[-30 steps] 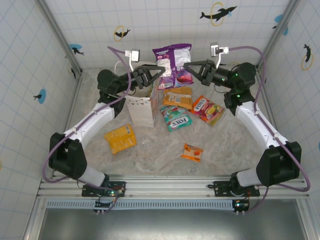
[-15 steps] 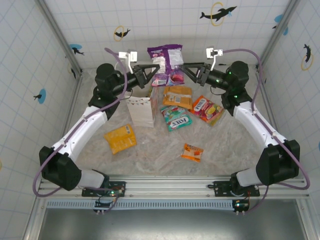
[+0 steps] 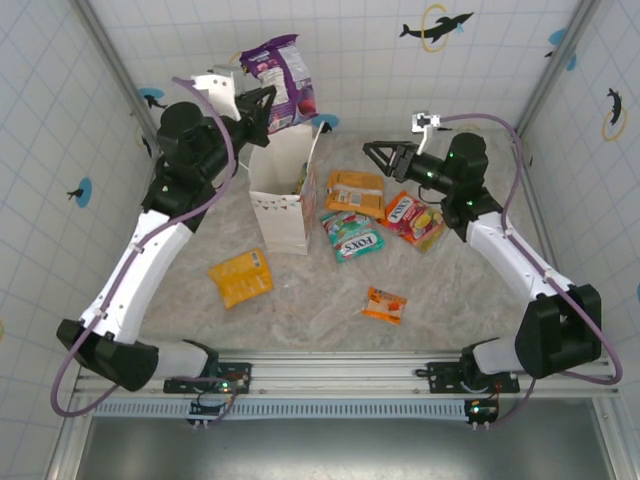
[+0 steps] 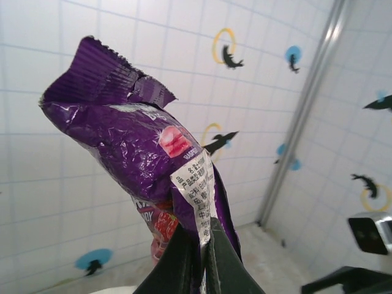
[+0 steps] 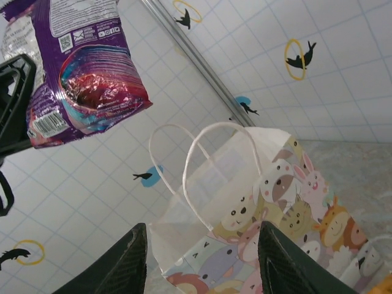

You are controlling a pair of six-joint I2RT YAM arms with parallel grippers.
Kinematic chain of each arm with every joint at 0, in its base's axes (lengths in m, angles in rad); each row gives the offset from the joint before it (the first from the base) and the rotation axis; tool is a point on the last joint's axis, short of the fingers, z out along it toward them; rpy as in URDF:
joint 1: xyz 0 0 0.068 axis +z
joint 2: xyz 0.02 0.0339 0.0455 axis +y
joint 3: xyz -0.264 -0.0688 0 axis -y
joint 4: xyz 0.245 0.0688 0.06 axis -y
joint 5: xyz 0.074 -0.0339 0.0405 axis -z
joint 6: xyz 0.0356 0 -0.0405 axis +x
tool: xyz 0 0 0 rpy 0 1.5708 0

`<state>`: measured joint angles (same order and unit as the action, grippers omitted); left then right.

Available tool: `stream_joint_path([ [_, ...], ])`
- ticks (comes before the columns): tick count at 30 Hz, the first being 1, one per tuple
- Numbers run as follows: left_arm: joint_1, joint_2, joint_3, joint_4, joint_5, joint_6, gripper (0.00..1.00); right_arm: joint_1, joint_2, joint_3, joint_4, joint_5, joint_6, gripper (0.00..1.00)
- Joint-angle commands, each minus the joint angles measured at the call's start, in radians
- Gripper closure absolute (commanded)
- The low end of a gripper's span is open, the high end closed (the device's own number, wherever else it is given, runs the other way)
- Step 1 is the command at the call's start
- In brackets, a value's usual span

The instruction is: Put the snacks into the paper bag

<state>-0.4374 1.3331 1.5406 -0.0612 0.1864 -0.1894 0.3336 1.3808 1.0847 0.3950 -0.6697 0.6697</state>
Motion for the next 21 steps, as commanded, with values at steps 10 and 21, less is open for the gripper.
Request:
stream_joint_path([
  [10, 0.003, 0.153, 0.215, -0.548, -0.119, 0.166, 1.0, 0.032, -0.025, -0.043, -0.156, 0.065, -0.084, 0.51],
  [21, -0.027, 0.261, 0.234, -0.668, -0.228, 0.254, 1.0, 0.038, -0.041, -0.079, -0.207, 0.089, -0.101, 0.51],
])
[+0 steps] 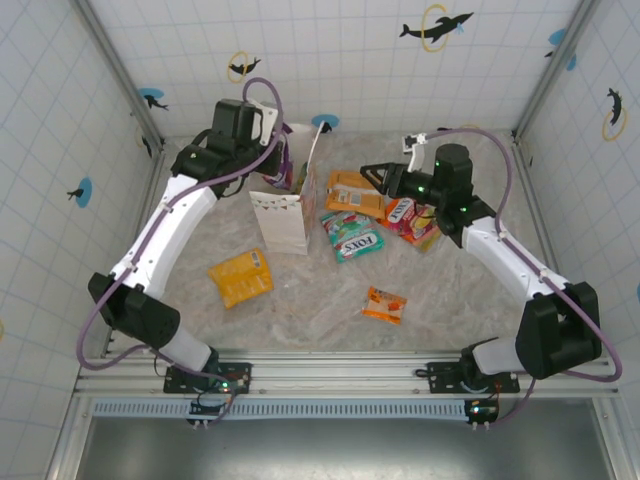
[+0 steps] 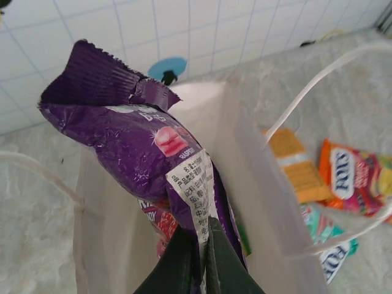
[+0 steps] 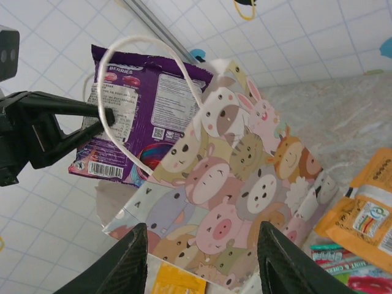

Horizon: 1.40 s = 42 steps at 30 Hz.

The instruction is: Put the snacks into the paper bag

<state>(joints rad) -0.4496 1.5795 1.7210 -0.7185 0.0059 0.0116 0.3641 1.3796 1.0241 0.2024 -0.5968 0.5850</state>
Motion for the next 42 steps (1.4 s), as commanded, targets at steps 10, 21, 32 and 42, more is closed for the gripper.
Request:
stream_joint_path([
  [10, -0.037, 0.053, 0.123, -0.075, -0.071, 0.05, 0.54, 0.01, -0.053, -0.028, -0.058, 0.028, -0.028, 0.51],
  [21, -0.036, -0.08, 0.016, -0.045, 0.075, -0.055, 0.46, 0.086, -0.087, -0.07, -0.311, 0.169, -0.056, 0.51],
  [32, -0.035, -0.256, -0.208, -0.023, 0.096, -0.242, 0.45, 0.45, -0.142, -0.38, 0.031, 0.51, 0.423, 0.52],
  [42, 0.014, -0.389, -0.355, -0.006, 0.064, -0.359, 0.42, 0.809, 0.057, -0.48, 0.369, 0.992, 0.84, 0.49],
])
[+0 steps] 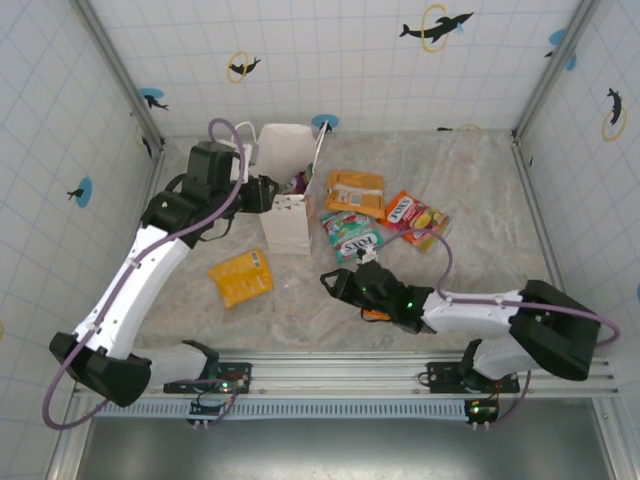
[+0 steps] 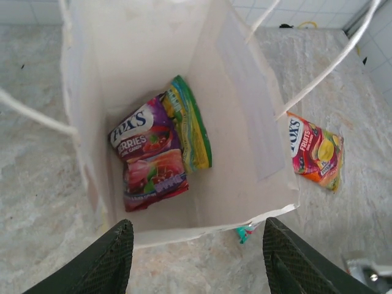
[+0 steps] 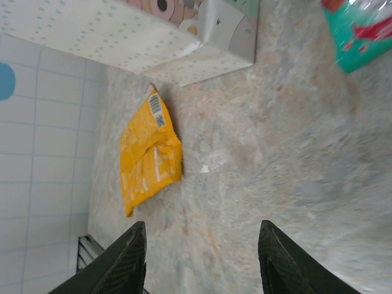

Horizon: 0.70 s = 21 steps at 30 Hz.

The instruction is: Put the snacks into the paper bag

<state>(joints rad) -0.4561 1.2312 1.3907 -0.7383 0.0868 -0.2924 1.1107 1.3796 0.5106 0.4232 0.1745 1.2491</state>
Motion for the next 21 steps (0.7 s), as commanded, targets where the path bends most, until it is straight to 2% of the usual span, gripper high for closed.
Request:
stream_joint_path([
  [1, 0.021, -0.052, -0.039, 0.014, -0.016, -0.057, 0.41, 0.089, 0.09, 0.047, 0.166, 0.249, 0.203, 0.49],
  [2, 0.057, -0.064, -0.055, 0.018, -0.011, -0.057, 0.41, 0.112, 0.124, 0.06, 0.189, 0.269, 0.235, 0.49],
  [7, 0.114, -0.103, -0.136, 0.044, 0.035, -0.033, 0.38, 0.205, 0.303, 0.155, 0.27, 0.344, 0.369, 0.49],
  [10, 0.142, -0.111, -0.152, 0.041, 0.069, -0.026, 0.38, 0.232, 0.42, 0.263, 0.27, 0.318, 0.408, 0.5],
  [16, 0.162, -0.114, -0.168, 0.032, 0.118, -0.012, 0.37, 0.264, 0.626, 0.436, 0.283, 0.332, 0.529, 0.54],
  [21, 0.171, -0.123, -0.178, 0.038, 0.14, 0.0, 0.37, 0.284, 0.729, 0.542, 0.249, 0.334, 0.595, 0.55],
])
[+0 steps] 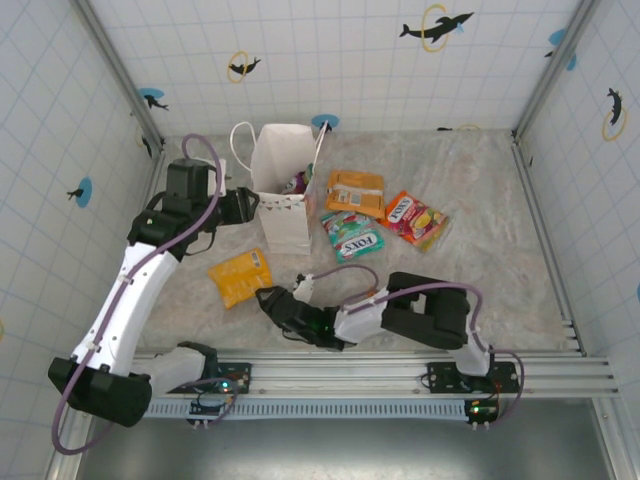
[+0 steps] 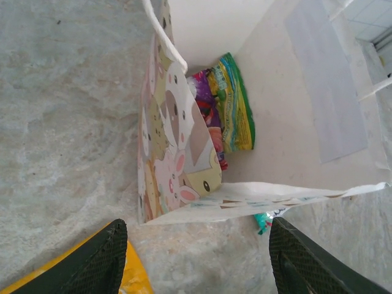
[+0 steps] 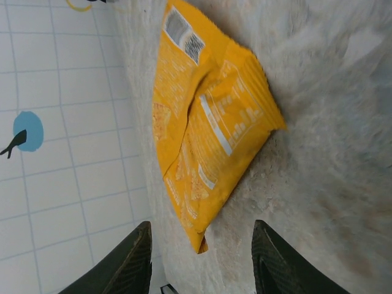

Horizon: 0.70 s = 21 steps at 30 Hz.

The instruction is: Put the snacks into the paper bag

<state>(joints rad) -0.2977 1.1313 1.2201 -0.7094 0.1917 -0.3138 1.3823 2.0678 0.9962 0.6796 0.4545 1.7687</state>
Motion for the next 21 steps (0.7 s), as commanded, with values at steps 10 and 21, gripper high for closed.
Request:
stream_joint_path([
  [10, 0.023, -0.028, -0.014, 0.034, 0.111, 0.021, 0.37, 0.003, 0.137, 0.139, -0.025, 0.084, 0.13, 0.6],
  [21, 0.029, -0.032, -0.027, 0.051, 0.147, 0.036, 0.37, -0.043, 0.201, 0.192, -0.031, 0.117, 0.133, 0.64],
])
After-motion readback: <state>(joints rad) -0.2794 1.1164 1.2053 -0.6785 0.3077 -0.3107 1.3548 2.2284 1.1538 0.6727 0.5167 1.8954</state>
